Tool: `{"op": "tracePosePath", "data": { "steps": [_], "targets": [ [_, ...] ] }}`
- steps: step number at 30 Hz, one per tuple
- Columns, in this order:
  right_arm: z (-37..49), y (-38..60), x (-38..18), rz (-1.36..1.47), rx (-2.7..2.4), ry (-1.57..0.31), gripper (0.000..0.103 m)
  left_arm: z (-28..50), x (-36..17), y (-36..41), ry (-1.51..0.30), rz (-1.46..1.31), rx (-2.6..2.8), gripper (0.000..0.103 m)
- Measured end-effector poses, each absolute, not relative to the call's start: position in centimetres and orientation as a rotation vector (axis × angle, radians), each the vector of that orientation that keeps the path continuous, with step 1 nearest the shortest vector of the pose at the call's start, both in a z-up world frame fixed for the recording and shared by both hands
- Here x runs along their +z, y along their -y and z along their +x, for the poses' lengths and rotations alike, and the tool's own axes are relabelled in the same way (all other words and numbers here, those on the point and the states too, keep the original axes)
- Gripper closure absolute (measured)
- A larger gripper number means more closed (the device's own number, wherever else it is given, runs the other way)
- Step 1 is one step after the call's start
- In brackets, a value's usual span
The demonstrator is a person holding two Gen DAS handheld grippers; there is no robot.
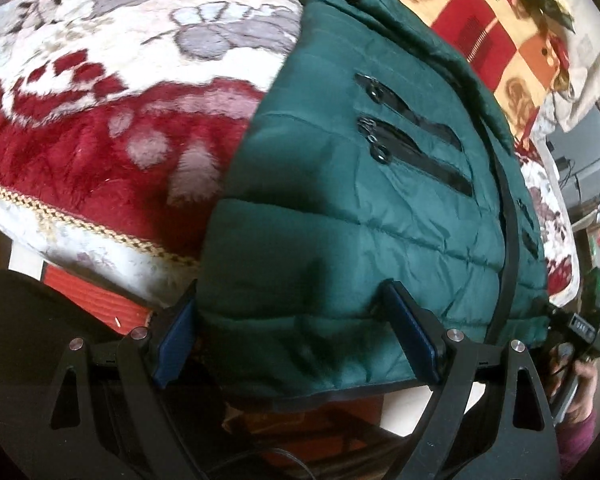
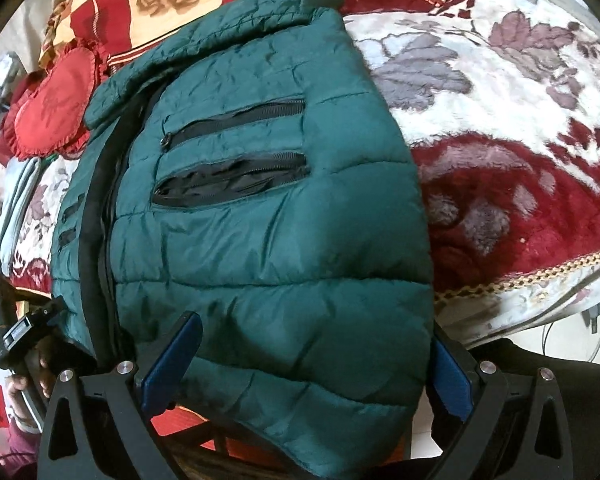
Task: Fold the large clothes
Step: 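Fold the lifted jacket half over onto the other half with both grippers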
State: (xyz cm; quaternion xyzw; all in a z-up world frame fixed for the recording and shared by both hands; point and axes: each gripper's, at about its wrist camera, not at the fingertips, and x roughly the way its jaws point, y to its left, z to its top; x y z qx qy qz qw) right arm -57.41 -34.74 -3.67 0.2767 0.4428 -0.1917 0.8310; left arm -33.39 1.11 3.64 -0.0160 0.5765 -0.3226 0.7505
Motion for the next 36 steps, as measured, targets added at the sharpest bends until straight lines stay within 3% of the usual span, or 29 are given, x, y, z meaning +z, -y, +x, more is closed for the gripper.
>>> {"op": "tracePosePath", "data": {
  "steps": [25, 34, 36],
  "targets": [
    [-57.0, 34.2, -3.9, 0.613, -0.34, -0.968, 0.001, -33.9, 3.4, -0.4, -1.236, 0.019, -0.681, 0.015],
    [-57.2, 33.1, -3.2, 0.516, -0.329, -0.945, 0.051, -34.0, 3.3, -0.1, -1.234, 0.033, -0.678, 0.015],
    [-57.1, 32.8, -2.8, 0.491, -0.316, -0.947, 0.056, -34.1, 3.3, -0.1, -1.233, 0.036, -0.676, 0.015]
  ]
}}
